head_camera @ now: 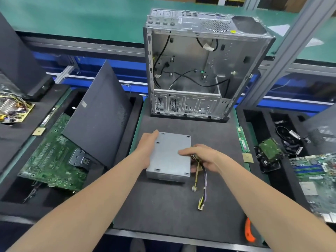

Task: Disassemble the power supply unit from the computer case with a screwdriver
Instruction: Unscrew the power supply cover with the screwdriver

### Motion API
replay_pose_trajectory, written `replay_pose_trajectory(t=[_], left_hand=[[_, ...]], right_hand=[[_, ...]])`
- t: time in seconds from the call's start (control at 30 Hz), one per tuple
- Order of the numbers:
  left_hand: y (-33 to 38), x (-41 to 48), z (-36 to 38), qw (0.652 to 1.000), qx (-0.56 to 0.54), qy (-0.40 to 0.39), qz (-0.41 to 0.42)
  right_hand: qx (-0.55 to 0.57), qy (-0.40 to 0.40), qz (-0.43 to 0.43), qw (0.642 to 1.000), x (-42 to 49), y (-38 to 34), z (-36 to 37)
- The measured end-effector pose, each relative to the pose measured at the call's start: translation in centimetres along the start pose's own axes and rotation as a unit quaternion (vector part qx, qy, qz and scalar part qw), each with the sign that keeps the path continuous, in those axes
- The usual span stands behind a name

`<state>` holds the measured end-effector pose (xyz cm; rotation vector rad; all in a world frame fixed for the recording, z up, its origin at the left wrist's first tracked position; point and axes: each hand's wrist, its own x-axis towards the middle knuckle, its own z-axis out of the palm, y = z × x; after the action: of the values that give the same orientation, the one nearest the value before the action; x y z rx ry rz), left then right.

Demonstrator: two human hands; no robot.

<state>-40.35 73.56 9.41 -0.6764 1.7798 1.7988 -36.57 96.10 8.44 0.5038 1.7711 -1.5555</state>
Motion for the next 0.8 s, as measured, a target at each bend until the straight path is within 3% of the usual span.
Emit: replay_pose_trajectory(t=[0.23,0.37,0.47,0.57,0.67,0.8], left_hand=[[1.4,-0.5,1.0,0.98,0.108,0.056,0.161],[2.1,0.0,2.5,0.951,0.262,0.041,0.158],[2.1,-0.4,4.0,0.901,0.411,0.039,0.134],[1.2,-1.5,5.4,0.83,0.527,0.086,0.162],[-0.9,-2.4,6.7,0.772,0.604,0.079,0.184],[-1.9,-2.5,7.6,0.736,0.644,0.096,0.187]], right_hand=[[0.071,0.062,-0.037,0.995,-1.9,-2.1,-0.9],[0.106,0.045,-0.031,0.993,-2.8,-2.2,-1.0],[0.069,0.048,0.009,0.996,-3.2,-1.7,-1.2],[-0.005,0.03,0.039,0.999,-3.4,-0.6,-2.3],[-0.016,0.016,0.031,0.999,-3.5,0.5,-3.4],[-0.015,0.026,0.002,1.0,-3.1,2.0,-3.8]])
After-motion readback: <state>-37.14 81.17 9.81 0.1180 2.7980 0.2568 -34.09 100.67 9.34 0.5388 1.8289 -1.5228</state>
